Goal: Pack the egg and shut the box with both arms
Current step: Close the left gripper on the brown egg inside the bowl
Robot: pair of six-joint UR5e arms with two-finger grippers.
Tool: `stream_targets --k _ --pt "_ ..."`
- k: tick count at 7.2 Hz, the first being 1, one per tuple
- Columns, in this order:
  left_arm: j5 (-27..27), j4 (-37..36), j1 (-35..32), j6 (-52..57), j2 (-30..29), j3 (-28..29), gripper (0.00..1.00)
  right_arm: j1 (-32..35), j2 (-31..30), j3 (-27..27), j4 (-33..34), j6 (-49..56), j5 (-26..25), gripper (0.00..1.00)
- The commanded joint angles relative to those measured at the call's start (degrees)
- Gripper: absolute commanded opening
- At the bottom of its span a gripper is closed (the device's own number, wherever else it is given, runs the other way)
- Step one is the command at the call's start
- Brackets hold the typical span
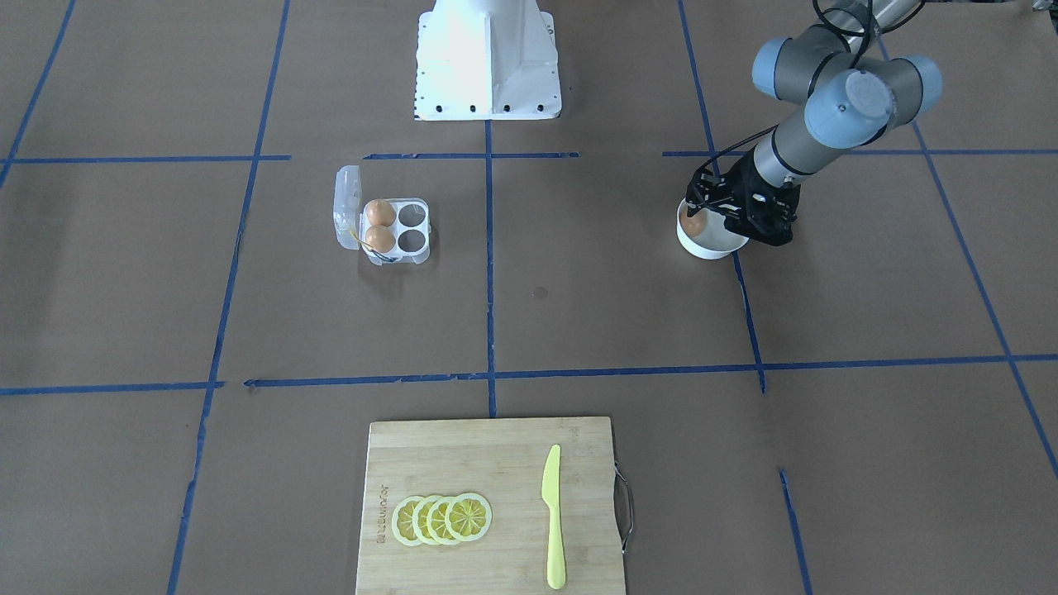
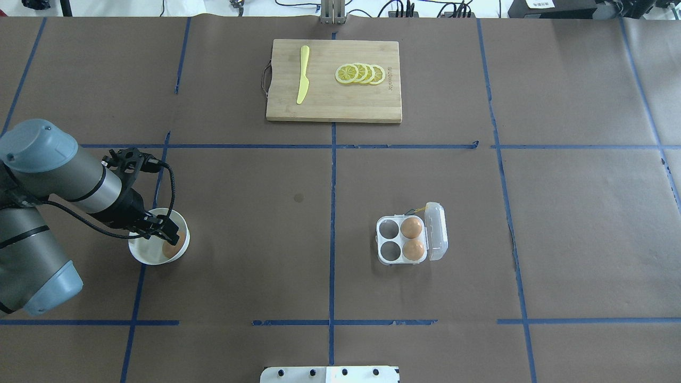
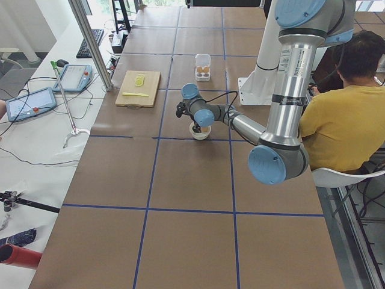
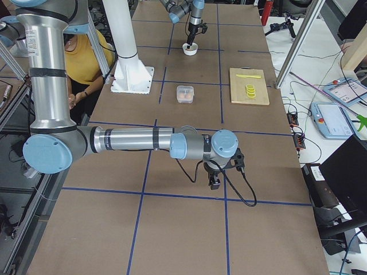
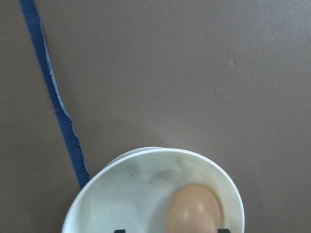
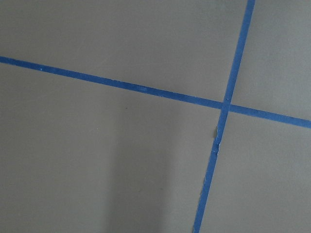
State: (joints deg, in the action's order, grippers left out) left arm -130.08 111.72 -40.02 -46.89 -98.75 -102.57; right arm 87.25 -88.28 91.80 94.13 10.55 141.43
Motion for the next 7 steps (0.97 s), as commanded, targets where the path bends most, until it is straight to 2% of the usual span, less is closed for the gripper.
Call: stream_targets --k 1,5,7 --pt "0.0 -0.01 0.11 0.13 -0.39 0.61 0.7 -0.06 0.04 -0.04 0.0 0.0 -0.01 1.0" --pt "0.09 -0.01 1.52 0.04 -1.62 1.93 0.7 -0.06 0.13 -0.13 0.0 0.0 -0.01 1.0" --pt "0.09 -0.01 1.61 0.22 -1.62 2.02 0.64 -0.06 0.13 -0.22 -0.09 -0.09 0.07 1.0"
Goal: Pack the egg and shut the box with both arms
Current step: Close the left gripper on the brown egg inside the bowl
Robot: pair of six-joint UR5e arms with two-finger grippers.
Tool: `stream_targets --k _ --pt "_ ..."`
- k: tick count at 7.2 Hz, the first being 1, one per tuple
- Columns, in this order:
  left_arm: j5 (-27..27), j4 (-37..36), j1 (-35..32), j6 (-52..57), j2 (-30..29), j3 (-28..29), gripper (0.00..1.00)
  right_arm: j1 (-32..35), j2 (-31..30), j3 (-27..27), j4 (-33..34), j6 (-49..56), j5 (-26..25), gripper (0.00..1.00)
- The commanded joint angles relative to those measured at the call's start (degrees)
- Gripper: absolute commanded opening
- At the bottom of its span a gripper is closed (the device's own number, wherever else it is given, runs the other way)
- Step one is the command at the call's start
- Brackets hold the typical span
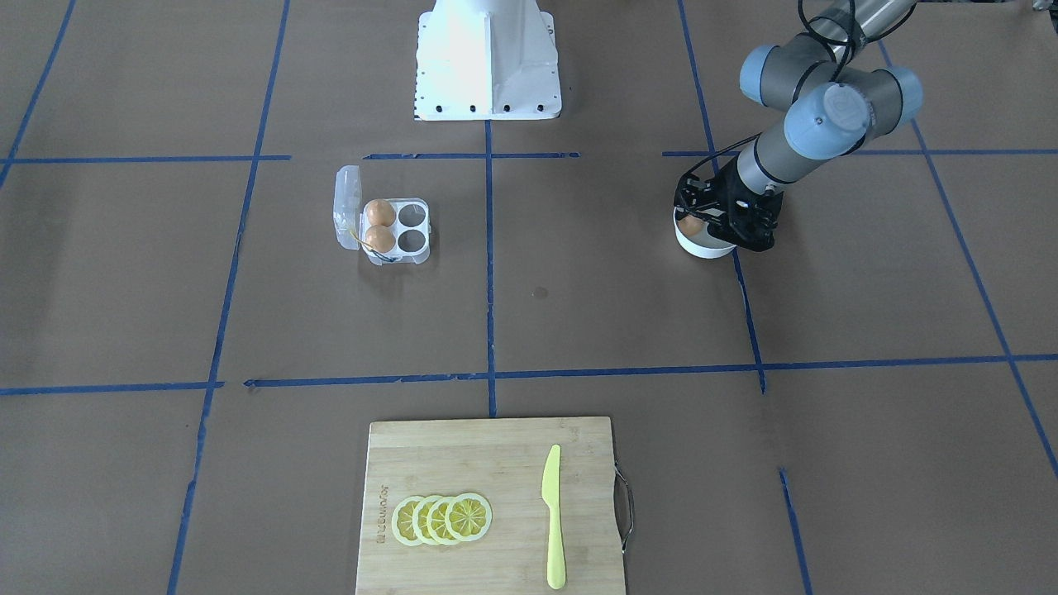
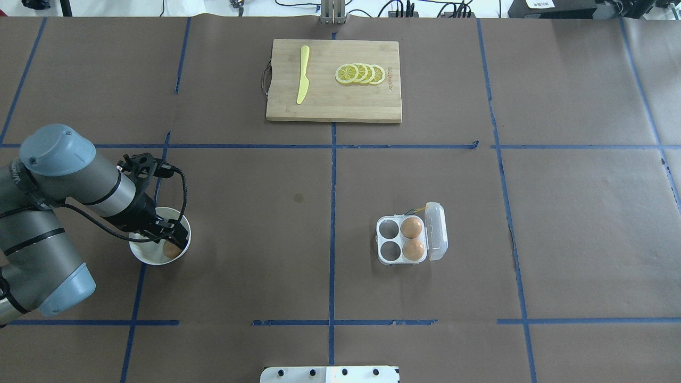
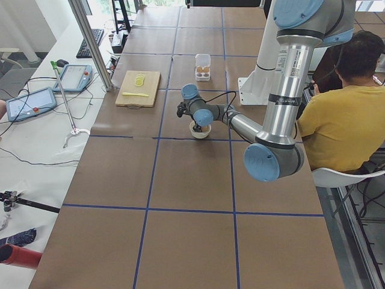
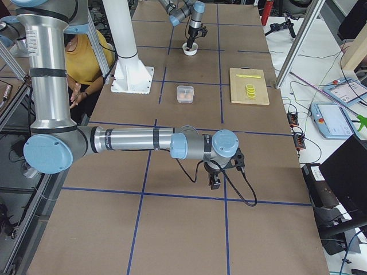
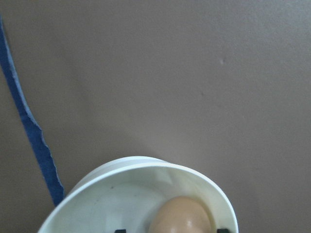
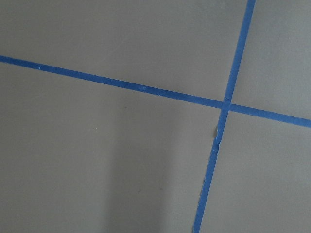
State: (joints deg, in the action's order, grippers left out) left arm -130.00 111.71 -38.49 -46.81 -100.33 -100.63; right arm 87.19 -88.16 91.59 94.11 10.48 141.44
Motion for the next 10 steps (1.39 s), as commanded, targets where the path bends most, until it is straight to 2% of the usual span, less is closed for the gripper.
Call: stream_targets --k 1,6,8,9,10 --pt "0.1 0.0 0.08 0.14 -0.04 0.17 0.6 0.0 0.0 -0.1 -0.07 -0.03 0.06 1.0" --pt "0.1 -0.09 -0.01 0.23 -0.04 0.44 0.6 0.0 0.0 -0.01 0.02 -0.03 0.06 1.0" --pt "0.1 -0.09 0.08 0.23 -0.04 0.53 0.45 0.0 0.0 -0.01 0.02 -0.11 0.15 1.0" --pt "0.1 -0.09 0.08 0.23 0.05 0.44 0.29 0.0 0.0 -0.1 0.02 -0.11 0.15 1.0" --pt "-0.07 -0.35 -0.09 0.14 0.14 0.0 0.0 0.0 0.0 -0.1 0.02 -0.11 0.15 1.0"
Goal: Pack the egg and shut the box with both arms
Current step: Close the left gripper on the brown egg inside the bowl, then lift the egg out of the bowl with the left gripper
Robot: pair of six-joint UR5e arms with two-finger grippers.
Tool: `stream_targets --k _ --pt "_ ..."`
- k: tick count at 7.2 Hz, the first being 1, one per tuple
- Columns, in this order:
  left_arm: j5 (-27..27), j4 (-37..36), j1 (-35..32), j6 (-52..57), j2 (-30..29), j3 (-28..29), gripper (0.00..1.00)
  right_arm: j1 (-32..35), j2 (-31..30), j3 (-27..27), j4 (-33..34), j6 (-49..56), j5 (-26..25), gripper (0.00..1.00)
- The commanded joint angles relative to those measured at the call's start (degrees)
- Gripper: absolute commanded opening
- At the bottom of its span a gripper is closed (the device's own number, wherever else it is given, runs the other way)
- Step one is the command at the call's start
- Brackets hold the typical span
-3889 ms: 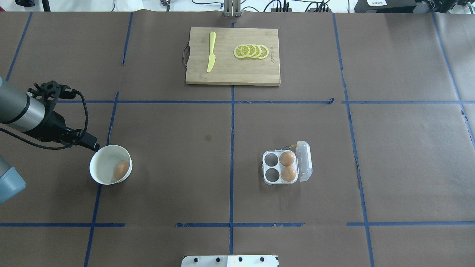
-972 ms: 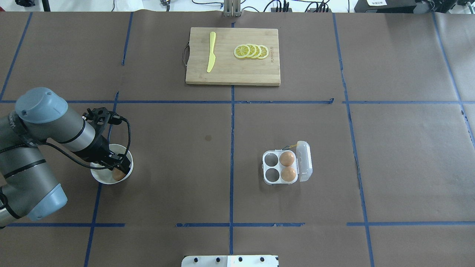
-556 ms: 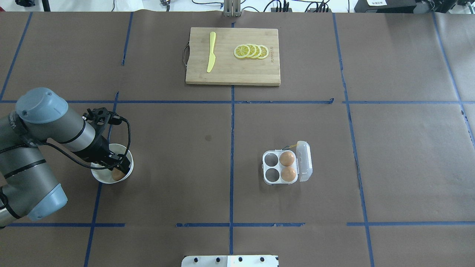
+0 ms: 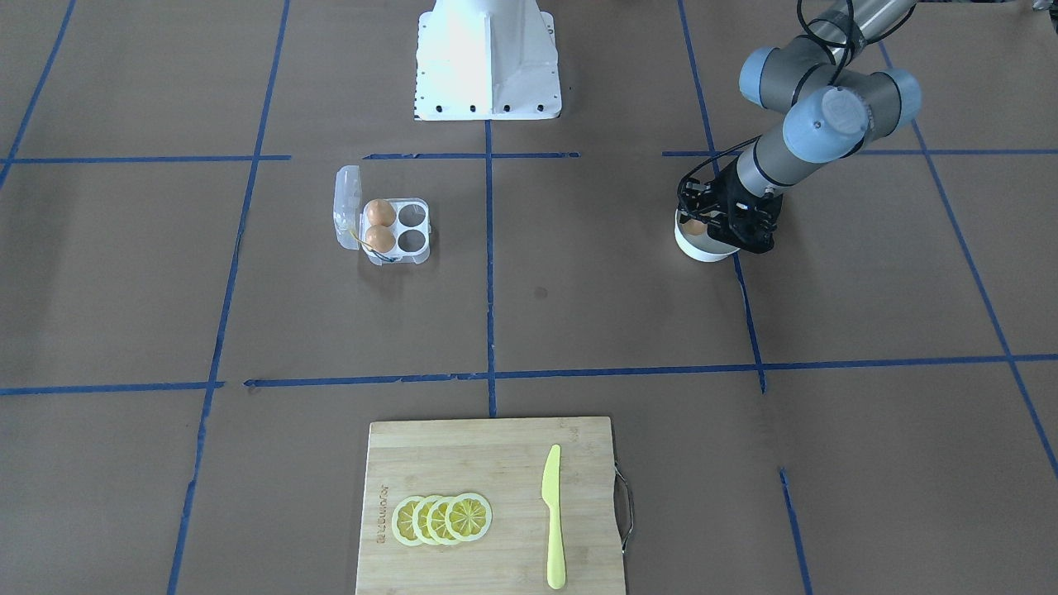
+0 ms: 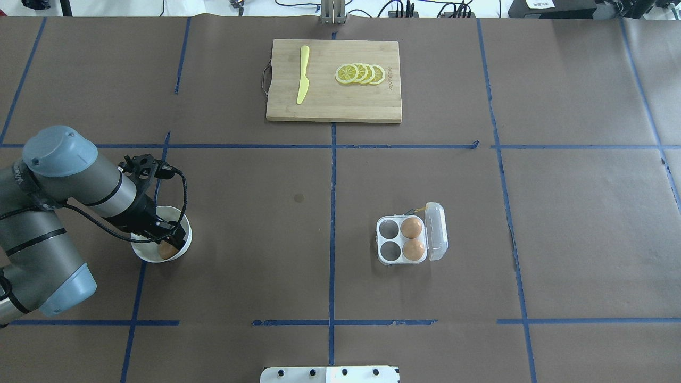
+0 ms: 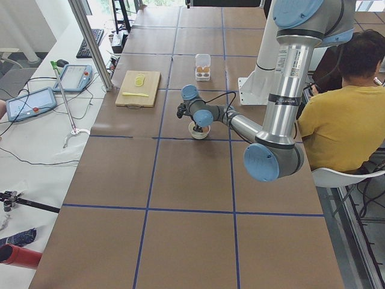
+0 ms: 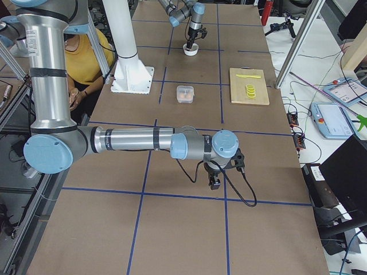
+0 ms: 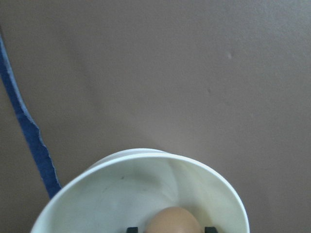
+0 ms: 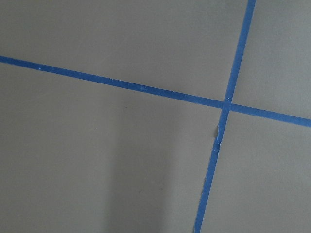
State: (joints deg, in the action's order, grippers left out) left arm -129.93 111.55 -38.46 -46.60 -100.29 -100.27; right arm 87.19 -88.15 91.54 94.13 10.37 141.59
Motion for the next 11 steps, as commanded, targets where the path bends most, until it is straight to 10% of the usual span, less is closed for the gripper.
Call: stream_targets --k 1,5,11 --pt "-0.14 -0.37 -0.48 -0.07 0.18 -0.97 0.0 0.0 0.0 -0.05 0.0 0.08 0.0 1.0" --pt "-0.06 -1.77 -3.45 -0.42 -0.34 -4.66 0.0 0.0 0.18 0.3 -0.09 0.0 0.0 1.0" --pt "0.64 -9.87 2.41 -14.04 -30.54 6.64 0.0 0.0 0.7 0.57 -0.09 0.0 0.0 1.0"
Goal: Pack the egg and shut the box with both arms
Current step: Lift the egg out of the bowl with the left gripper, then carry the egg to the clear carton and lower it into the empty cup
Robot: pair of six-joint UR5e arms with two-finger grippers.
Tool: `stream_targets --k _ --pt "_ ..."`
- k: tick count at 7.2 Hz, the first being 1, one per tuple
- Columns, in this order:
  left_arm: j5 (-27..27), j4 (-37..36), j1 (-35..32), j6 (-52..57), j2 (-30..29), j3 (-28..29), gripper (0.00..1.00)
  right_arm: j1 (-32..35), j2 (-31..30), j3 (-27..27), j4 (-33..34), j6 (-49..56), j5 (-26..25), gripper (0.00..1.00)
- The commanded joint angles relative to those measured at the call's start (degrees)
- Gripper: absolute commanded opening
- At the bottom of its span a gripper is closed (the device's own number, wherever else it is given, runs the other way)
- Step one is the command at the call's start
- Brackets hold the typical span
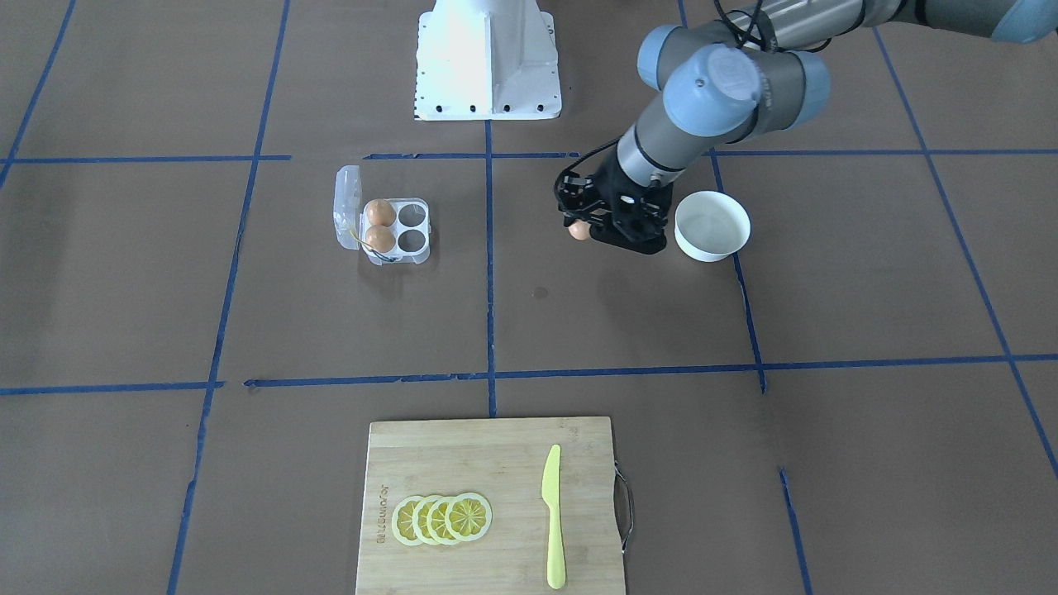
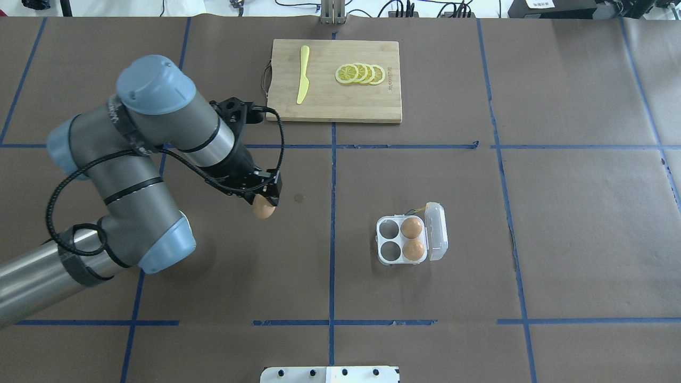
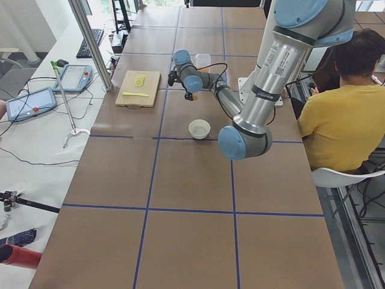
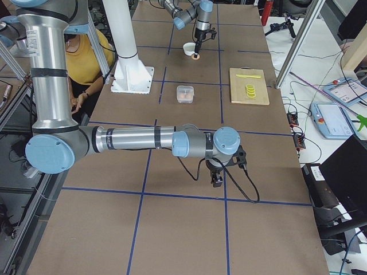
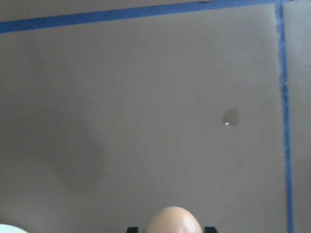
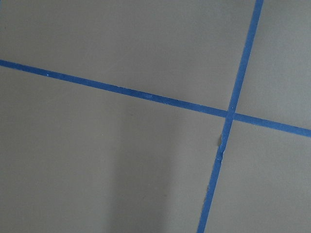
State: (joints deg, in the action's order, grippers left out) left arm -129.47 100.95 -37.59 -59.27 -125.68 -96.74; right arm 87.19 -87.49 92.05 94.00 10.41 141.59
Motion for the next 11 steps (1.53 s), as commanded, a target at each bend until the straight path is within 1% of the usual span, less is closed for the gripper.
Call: stream_targets --k 1,2,4,5,6,8,9,10,11 --pt "4.53 5.69 4.08 -3.03 -8.67 7.14 0.0 -0.09 0.04 0.06 0.04 0.05 0.0 1.0" --pt "7.88 9.75 6.89 -5.39 -10.62 10.57 0.0 -0.18 0.04 0.06 0.04 0.05 0.0 1.0" --pt "11.68 12.5 10.68 -5.77 -12.13 13.06 0.0 -0.26 0.04 0.06 0.04 -0.03 0.09 1.0" --pt "13.09 15.04 11.31 -7.33 -14.66 16.98 0.0 -0.26 -0.05 0.06 0.04 -0.04 0.09 1.0" --pt "13.19 16.11 11.4 -8.05 -15.99 18.5 0.0 -0.26 -0.05 0.06 0.04 -0.04 0.09 1.0" --pt "13.19 16.21 12.01 -8.14 -16.53 18.6 0.0 -0.26 -0.05 0.06 0.04 -0.04 0.09 1.0" --pt "13.19 16.2 12.54 -8.14 -16.53 18.6 0.02 -0.26 -0.05 0.06 0.04 -0.04 0.09 1.0" --pt "13.19 16.2 12.89 -8.23 -16.53 18.69 0.14 -0.26 -0.05 0.06 0.04 -0.04 0.09 1.0" --pt "13.19 16.29 13.16 -8.84 -16.53 18.61 0.19 -0.26 -0.05 0.15 0.04 -0.04 0.09 1.0"
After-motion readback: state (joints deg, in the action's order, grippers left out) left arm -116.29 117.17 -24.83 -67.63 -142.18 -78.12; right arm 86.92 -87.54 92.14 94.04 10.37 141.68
